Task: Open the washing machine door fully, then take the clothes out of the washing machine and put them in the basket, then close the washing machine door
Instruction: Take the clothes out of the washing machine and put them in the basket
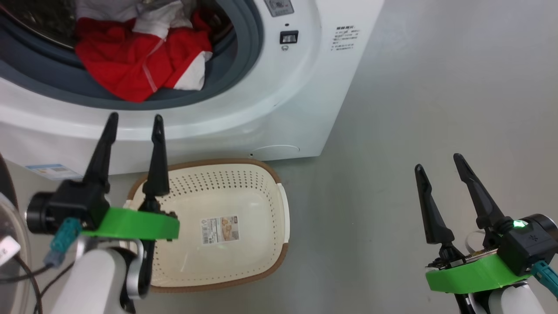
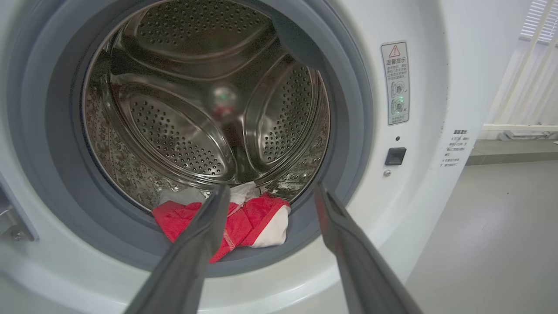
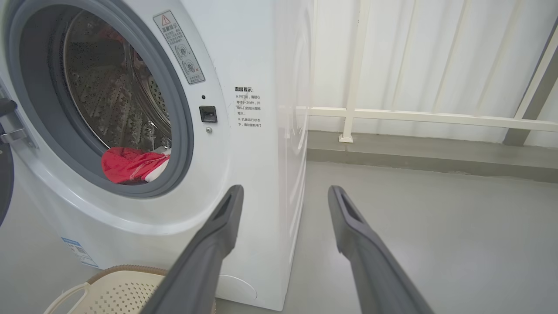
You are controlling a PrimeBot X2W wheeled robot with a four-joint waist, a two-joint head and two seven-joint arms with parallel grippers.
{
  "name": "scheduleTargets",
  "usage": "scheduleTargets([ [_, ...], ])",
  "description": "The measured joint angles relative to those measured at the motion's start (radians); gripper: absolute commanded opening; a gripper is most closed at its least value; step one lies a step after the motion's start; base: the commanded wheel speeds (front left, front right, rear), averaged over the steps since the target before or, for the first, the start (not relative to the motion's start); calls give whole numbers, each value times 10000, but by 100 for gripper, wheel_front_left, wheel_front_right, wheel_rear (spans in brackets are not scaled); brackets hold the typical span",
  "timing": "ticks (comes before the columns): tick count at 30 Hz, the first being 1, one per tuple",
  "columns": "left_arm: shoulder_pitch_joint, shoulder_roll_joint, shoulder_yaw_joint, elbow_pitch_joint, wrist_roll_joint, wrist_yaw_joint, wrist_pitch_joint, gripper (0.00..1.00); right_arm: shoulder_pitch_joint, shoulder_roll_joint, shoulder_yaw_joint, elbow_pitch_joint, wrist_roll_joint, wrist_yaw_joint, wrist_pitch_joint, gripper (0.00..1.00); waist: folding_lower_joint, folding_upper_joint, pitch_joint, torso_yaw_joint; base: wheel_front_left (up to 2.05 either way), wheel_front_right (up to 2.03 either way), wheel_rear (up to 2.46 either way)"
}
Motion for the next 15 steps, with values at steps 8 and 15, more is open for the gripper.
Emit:
scheduleTargets([
  [8, -1564, 86, 119, 1028, 48, 67, 35, 100, -244, -4, 94, 109, 0, 0, -44, 100, 0, 0, 526, -168, 0, 0, 0],
  [15, -3429, 334, 209, 2220, 280, 67, 253, 100, -668, -10, 211, 115, 0, 0, -48, 100, 0, 0, 1198, -357, 0, 0, 0],
])
